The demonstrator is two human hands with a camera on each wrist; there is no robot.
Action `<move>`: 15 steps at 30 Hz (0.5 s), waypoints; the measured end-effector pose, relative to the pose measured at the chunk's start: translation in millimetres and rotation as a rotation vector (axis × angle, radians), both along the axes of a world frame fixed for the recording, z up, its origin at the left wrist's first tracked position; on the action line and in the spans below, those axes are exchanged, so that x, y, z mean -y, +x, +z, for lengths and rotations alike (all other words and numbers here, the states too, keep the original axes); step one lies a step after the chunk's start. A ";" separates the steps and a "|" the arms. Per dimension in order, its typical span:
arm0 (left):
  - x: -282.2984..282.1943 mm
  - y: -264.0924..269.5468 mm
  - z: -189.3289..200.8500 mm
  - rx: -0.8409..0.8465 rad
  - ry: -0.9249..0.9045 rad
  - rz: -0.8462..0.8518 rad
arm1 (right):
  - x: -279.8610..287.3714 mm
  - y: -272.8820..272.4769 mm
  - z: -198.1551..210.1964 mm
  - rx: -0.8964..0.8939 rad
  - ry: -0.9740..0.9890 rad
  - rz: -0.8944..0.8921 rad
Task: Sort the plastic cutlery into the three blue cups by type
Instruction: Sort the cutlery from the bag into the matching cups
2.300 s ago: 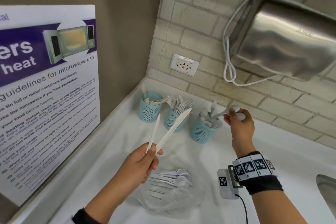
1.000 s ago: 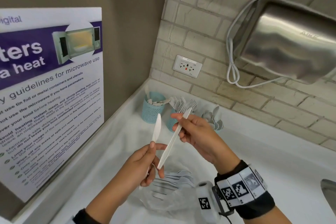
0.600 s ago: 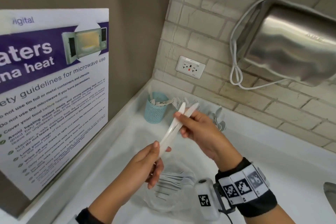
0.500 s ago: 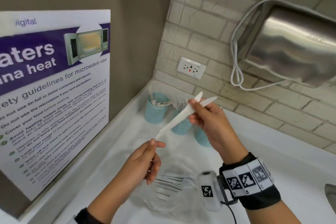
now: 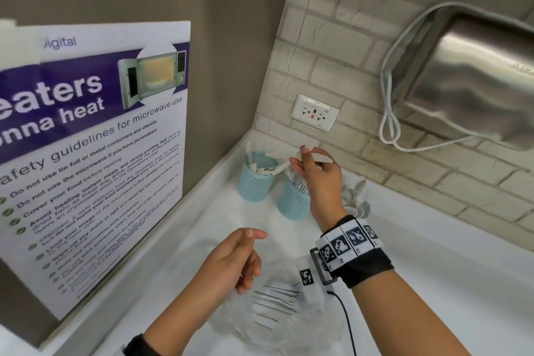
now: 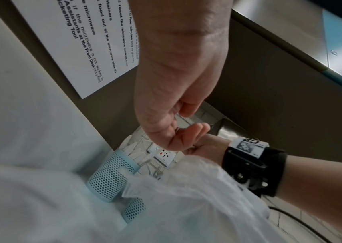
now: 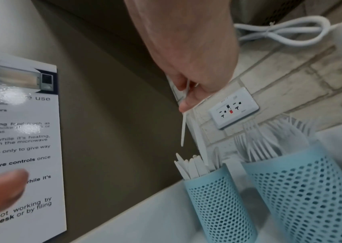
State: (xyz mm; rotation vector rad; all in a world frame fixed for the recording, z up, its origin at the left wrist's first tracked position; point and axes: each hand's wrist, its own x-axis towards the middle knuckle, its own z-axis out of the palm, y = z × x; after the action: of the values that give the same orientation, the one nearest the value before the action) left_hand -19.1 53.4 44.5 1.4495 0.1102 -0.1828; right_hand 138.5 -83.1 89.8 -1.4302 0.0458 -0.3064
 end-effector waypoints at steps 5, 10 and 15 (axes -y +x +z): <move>-4.1 0.2 -1.2 -0.005 0.006 0.007 | -16.9 5.4 3.9 0.001 0.109 -0.018; -8.7 1.0 -3.5 -0.006 -0.003 0.017 | -21.7 6.5 14.0 0.108 0.199 -0.023; -6.0 0.3 -4.2 -0.005 0.005 0.004 | -15.8 12.6 -0.9 -0.033 0.188 -0.030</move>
State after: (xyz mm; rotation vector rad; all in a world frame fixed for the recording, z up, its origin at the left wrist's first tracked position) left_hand -18.8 59.4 40.3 1.4542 0.1176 -0.1832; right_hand 151.1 -67.4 88.9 -1.2487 0.1207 -0.2951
